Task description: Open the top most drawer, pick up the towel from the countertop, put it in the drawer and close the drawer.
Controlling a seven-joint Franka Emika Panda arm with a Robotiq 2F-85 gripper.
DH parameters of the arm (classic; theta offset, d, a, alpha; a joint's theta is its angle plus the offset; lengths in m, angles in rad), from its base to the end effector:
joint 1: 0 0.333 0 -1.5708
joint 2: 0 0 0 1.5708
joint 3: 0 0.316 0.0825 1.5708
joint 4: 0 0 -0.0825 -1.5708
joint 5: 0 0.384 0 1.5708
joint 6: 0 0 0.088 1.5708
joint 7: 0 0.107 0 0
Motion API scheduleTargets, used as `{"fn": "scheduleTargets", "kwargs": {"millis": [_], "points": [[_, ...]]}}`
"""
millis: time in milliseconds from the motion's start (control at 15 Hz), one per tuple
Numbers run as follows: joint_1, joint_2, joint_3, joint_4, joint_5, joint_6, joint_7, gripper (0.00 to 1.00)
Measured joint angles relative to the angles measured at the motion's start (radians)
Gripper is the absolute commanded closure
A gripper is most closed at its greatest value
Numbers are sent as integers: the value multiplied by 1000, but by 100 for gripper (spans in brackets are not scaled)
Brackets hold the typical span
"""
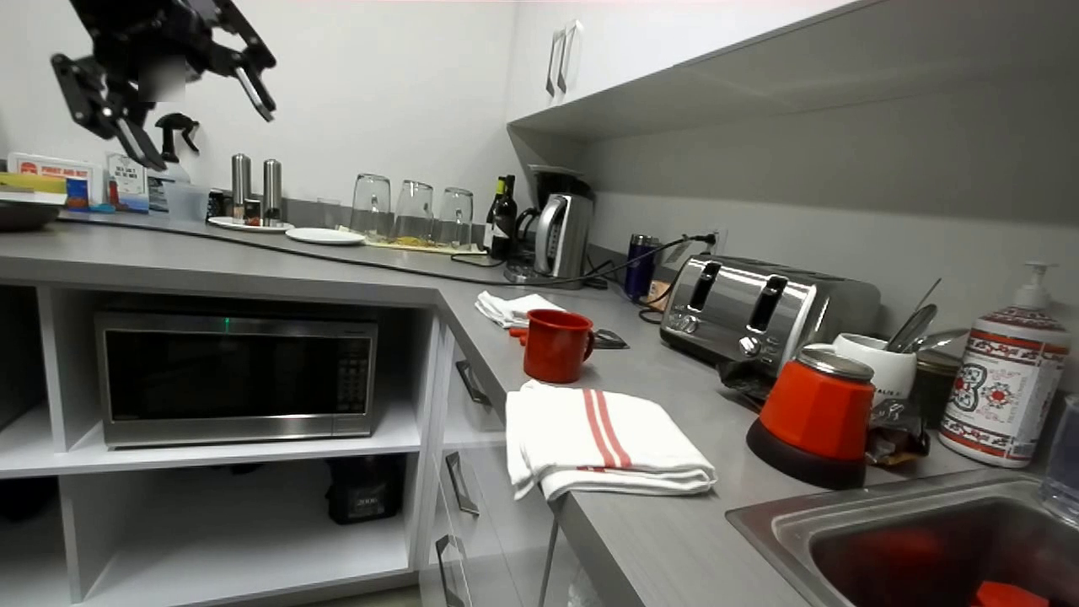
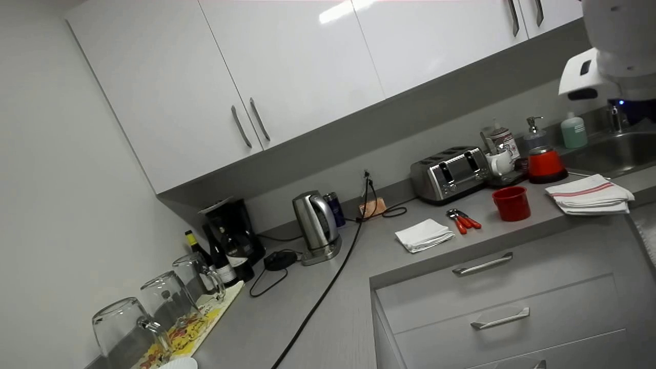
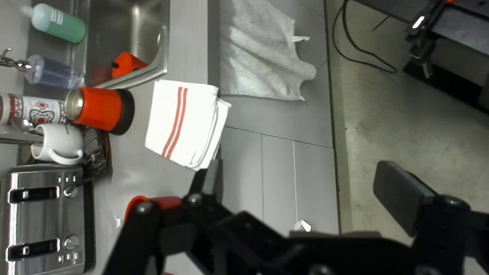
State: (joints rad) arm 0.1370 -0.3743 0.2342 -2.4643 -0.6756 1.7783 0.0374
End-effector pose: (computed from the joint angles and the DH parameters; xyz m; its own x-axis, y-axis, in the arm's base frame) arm 0.3881 0.0947 0.4266 0.8540 0.3927 -0.3414 0.5187 -0.5913 0.6175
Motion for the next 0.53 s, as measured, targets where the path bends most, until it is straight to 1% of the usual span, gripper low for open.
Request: {"fn": "scheduleTargets", "kwargs": {"millis": [133,267,400,533], "points": [[-8,59,0,-18,-92,47,60,0],[-9,129,2,-16,-143,52,139,0],[-6,188,2,2,-144,35,177,0],[-5,215,2,20,-144,23,183,0]]}}
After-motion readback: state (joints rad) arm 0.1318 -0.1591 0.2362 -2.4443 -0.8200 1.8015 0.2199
